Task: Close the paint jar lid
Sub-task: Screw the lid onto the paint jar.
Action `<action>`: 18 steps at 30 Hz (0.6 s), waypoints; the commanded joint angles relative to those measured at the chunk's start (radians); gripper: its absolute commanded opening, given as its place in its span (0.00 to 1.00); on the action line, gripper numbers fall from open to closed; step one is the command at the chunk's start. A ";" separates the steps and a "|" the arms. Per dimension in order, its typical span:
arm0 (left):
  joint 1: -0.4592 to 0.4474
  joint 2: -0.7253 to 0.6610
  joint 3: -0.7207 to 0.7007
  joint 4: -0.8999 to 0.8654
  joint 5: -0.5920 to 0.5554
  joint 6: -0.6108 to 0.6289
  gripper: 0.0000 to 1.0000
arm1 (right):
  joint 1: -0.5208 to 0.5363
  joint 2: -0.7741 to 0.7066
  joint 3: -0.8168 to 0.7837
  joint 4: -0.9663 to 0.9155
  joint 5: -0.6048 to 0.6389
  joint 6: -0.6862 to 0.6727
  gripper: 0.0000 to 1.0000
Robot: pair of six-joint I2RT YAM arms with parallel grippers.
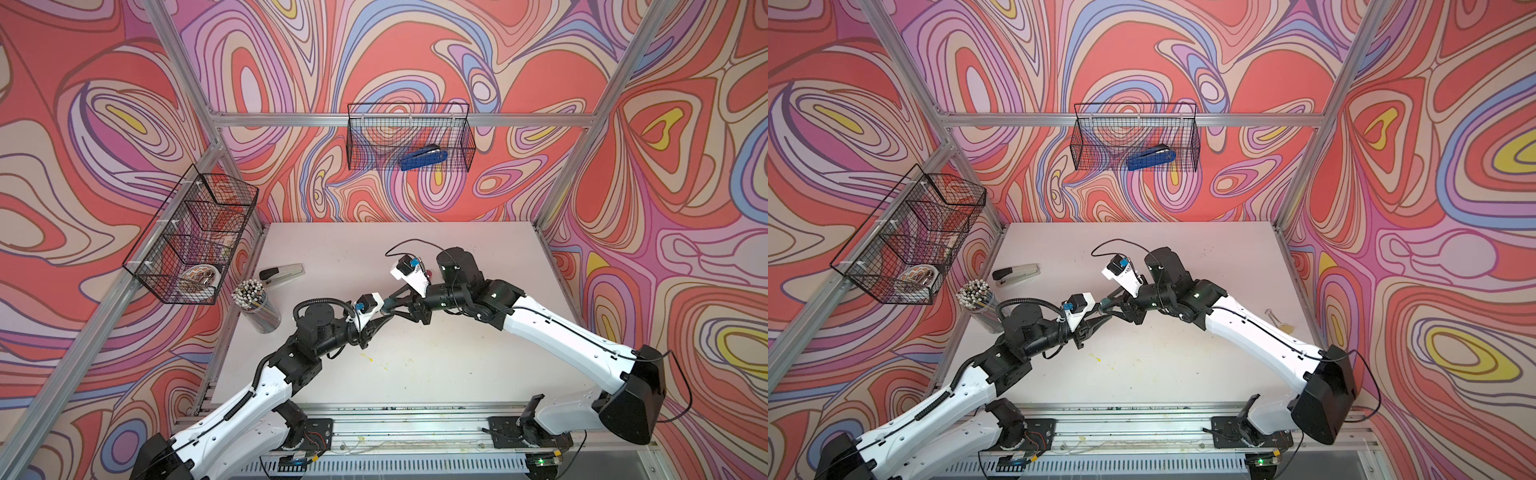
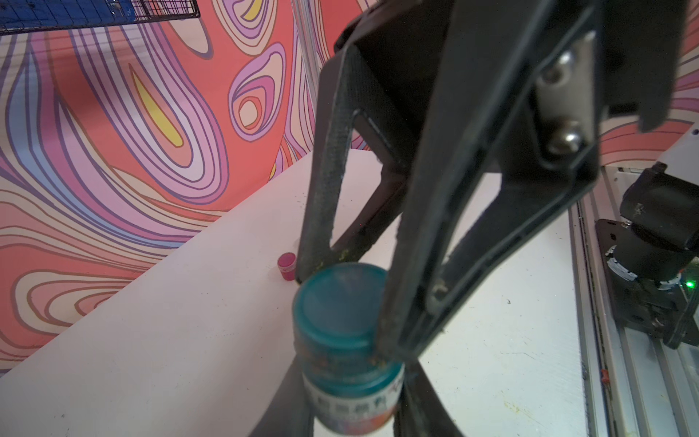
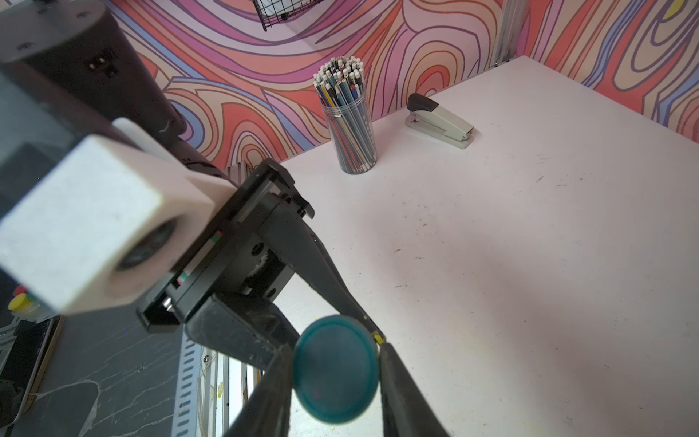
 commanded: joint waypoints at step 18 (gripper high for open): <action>-0.001 0.054 0.067 0.162 -0.229 0.104 0.27 | 0.042 0.069 0.003 0.065 0.125 0.195 0.31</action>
